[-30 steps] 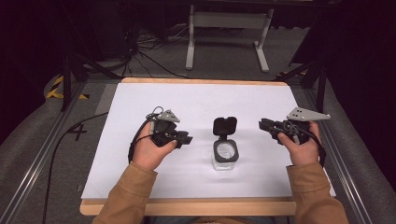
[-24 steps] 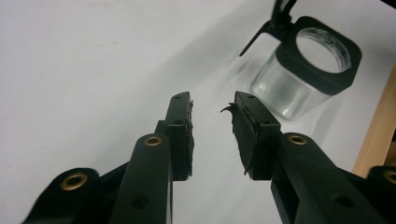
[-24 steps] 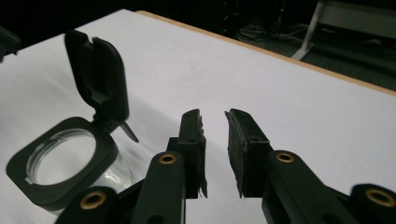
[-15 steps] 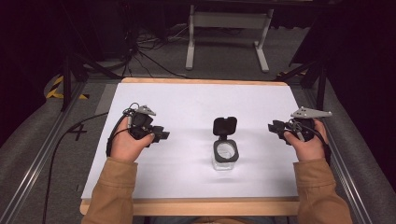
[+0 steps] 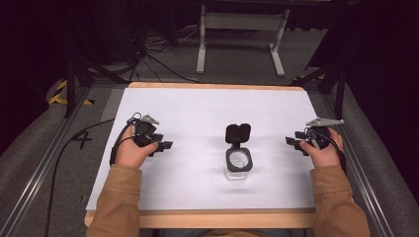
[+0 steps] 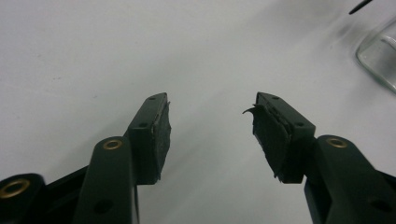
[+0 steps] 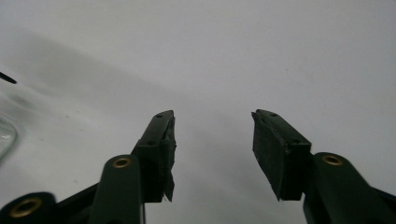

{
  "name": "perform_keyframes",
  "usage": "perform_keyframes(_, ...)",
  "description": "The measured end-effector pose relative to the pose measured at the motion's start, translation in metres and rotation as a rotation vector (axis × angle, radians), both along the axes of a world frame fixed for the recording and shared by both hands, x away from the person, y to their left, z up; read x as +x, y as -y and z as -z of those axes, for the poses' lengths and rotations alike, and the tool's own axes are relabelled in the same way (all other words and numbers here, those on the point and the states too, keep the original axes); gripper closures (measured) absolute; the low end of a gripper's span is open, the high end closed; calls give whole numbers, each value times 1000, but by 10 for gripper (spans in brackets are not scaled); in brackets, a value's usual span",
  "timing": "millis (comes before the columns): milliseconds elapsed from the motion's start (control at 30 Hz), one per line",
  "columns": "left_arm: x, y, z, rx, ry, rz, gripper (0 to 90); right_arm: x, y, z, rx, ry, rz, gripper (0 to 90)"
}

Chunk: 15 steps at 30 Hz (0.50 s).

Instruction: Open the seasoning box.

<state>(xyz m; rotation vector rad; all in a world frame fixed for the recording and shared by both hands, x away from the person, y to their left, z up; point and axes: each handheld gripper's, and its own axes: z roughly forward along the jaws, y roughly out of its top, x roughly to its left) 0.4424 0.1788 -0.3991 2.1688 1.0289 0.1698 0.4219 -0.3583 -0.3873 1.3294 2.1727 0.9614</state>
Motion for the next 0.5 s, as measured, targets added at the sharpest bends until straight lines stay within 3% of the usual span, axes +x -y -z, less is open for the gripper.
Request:
perform_keyframes(200, 6, -1, 15, 10, 6, -20, 386, 8, 4, 17, -25, -36, 27, 424)
perform_keyframes(300, 8, 0, 21, 24, -30, -20, 350, 10, 5, 24, -25, -67, 30, 413)
perform_keyframes(500, 8, 6, 22, 29, -32, -15, 347, 11, 2, 28, -18, -100, 18, 422)
